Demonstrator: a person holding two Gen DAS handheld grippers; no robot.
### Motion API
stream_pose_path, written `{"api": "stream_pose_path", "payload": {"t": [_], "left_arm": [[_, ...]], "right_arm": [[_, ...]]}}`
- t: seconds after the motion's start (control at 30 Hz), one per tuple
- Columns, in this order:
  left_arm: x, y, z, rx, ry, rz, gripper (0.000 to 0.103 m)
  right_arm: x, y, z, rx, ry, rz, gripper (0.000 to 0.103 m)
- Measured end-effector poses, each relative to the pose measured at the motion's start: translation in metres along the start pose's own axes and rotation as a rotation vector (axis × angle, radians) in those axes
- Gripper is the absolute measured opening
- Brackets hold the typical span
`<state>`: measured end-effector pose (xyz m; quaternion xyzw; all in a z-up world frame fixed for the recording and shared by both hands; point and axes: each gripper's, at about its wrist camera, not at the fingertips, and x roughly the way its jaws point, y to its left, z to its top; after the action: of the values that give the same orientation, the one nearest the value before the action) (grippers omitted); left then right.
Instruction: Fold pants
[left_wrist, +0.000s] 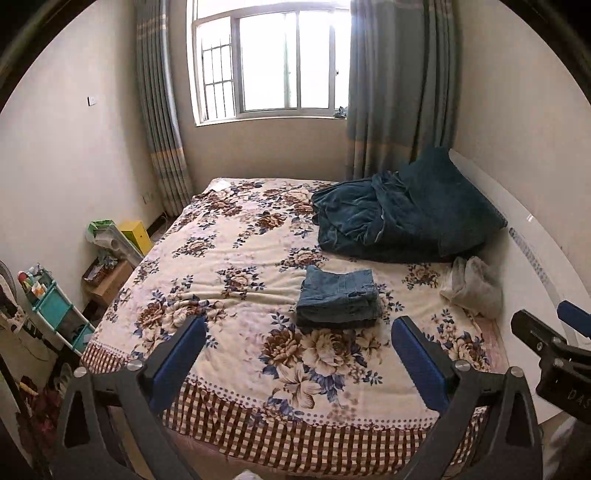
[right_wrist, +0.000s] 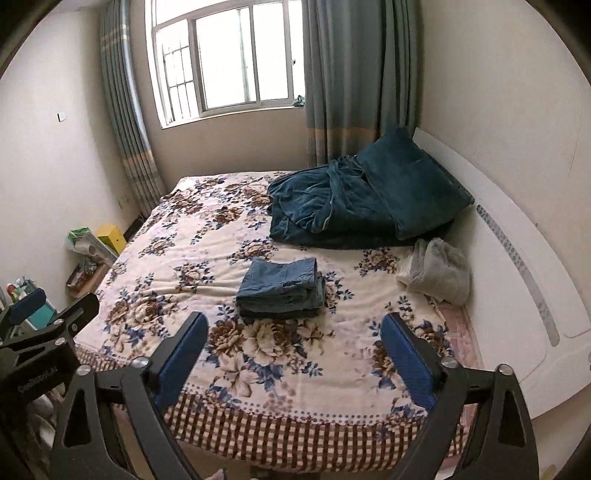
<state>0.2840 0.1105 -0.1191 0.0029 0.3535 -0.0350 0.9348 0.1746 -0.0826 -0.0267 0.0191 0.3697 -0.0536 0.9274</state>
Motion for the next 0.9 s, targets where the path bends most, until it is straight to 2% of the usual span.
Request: {"api": "stream_pose_path", "payload": {"t": [0.17,0.5,0.9], "left_arm": [[0.019,-0.004,0.005,0.01,-0.004,0.015,0.103],[0.058,-0.01,0.014,0.022,0.043,0.042,0.103],[0.076,-0.014,0.018,0.034,0.065,0.067,0.103]], "right_arm": [[0.023,0.001,0.006,-0.005,-0.007,-0.05,0.1],[0.08,-0.004,0.028,0.009,-0.015,-0.118,0.101],[0.117,-0.002,0.031,0.014,0.028,-0.113,0.102]]}}
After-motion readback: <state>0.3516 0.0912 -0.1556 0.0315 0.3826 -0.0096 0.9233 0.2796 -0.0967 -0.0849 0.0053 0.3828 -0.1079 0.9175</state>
